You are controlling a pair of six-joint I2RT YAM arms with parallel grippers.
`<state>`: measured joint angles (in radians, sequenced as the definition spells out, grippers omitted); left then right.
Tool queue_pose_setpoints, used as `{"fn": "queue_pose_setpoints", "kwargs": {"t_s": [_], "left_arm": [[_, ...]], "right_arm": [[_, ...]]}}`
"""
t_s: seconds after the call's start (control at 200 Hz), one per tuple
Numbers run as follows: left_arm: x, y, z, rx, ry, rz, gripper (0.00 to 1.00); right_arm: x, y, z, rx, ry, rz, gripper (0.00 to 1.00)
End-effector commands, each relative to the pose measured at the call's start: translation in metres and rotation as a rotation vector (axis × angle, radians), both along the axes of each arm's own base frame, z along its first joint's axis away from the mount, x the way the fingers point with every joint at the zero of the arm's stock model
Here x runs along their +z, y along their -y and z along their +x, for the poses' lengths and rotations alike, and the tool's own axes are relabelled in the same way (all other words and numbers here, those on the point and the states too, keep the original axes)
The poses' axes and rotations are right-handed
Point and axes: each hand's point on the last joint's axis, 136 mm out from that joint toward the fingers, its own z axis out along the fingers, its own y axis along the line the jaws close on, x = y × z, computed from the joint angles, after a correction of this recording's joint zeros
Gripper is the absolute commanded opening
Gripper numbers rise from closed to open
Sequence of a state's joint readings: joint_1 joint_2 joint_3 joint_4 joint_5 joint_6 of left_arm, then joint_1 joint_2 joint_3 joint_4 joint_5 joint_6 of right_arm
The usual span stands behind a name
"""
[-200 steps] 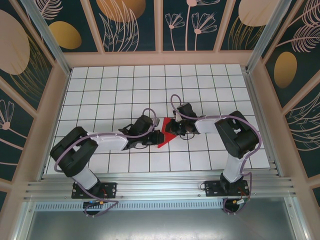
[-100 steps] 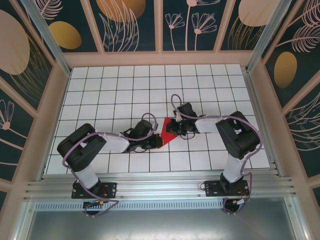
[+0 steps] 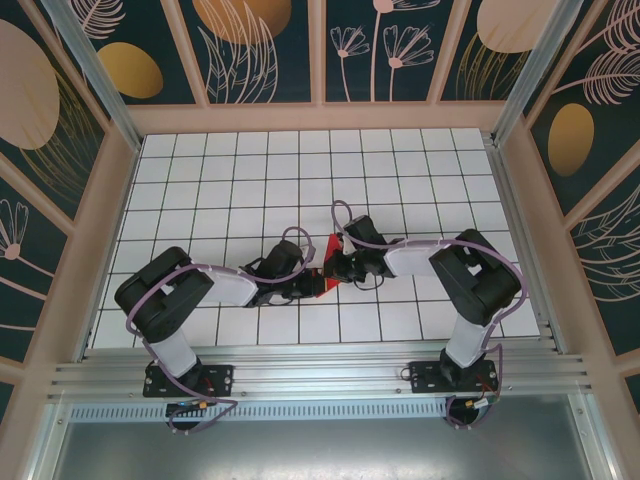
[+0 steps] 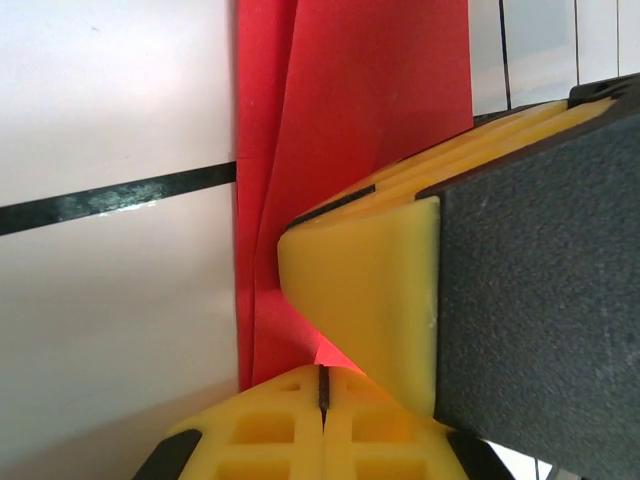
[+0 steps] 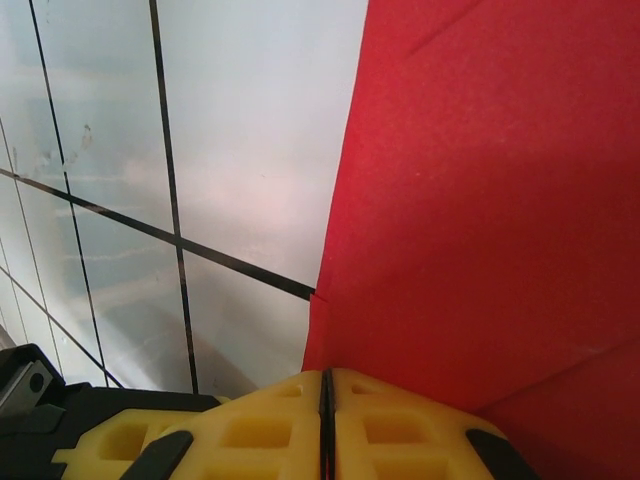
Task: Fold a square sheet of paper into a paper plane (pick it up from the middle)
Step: Fourth fold the wing at the center of the table.
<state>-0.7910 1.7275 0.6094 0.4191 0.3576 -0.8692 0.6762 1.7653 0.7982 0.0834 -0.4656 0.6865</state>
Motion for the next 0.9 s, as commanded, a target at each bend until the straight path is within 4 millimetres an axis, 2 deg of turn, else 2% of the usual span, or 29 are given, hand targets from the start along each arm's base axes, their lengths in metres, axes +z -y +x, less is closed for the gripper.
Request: {"fn": "queue_pose_setpoints", "kwargs": {"t_s": [0.0,0.18,0.335,0.505,0.595,0.681,0.716,0.896], "left_arm": [[-0.043,-0.025,-0.025,-0.001,-0.133,0.143,0.01],[-0.046,-0.027,-0.026,-0.001,-0.138,0.157,0.0],[-0.049,-0.029,-0.027,0.0,-0.145,0.161,0.0],[-0.053,-0.034,-0.031,-0.007,-0.151,0.186,0.0],[-0.058,-0.041,-0.036,-0.002,-0.159,0.205,0.0],[-0.065,-0.049,-0.043,-0.001,-0.174,0.231,0.0],[-0.067,-0.052,-0.045,-0.001,-0.179,0.237,0.0],[-0.075,-0.061,-0.054,-0.005,-0.198,0.264,0.0]], "right_arm": [[-0.013,0.008,-0.013,-0.011,-0.035,-0.03,0.11],[-0.015,0.01,-0.009,-0.02,-0.023,-0.053,0.11],[-0.002,-0.001,-0.011,0.01,-0.011,0.017,0.12],[-0.024,0.031,0.007,-0.074,-0.002,-0.079,0.11],[-0.023,0.044,0.023,-0.107,0.013,-0.061,0.11],[-0.017,0.044,0.031,-0.089,0.038,-0.057,0.11],[-0.016,0.053,0.041,-0.115,0.041,-0.06,0.11],[-0.015,0.062,0.057,-0.135,0.046,-0.068,0.12]]}}
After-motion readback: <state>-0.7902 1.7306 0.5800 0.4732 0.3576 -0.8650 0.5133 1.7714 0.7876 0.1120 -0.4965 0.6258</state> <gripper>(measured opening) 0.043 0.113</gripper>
